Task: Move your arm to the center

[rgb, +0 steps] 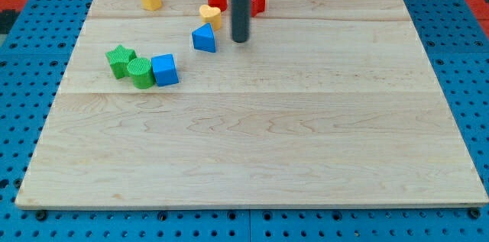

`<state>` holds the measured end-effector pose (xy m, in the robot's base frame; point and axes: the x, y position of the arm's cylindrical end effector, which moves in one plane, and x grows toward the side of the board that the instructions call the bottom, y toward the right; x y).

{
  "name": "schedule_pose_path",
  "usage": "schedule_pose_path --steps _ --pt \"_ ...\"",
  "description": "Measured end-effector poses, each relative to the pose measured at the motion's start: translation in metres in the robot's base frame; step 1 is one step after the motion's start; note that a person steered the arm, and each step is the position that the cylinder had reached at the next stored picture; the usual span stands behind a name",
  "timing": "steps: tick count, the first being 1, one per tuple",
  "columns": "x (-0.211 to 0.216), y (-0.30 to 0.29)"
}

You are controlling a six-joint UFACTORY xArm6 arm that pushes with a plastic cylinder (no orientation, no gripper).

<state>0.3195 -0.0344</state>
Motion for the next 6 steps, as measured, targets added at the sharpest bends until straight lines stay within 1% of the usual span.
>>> schedule_pose_path --steps 1,2,3,4,5,6 --pt "-0.002 -0.02" --pt "0.006 -0.034" --pt "0.009 -0.019" --pt "0.051 0.061" --pt "0.08 0.082" --pt "0.083 0.084"
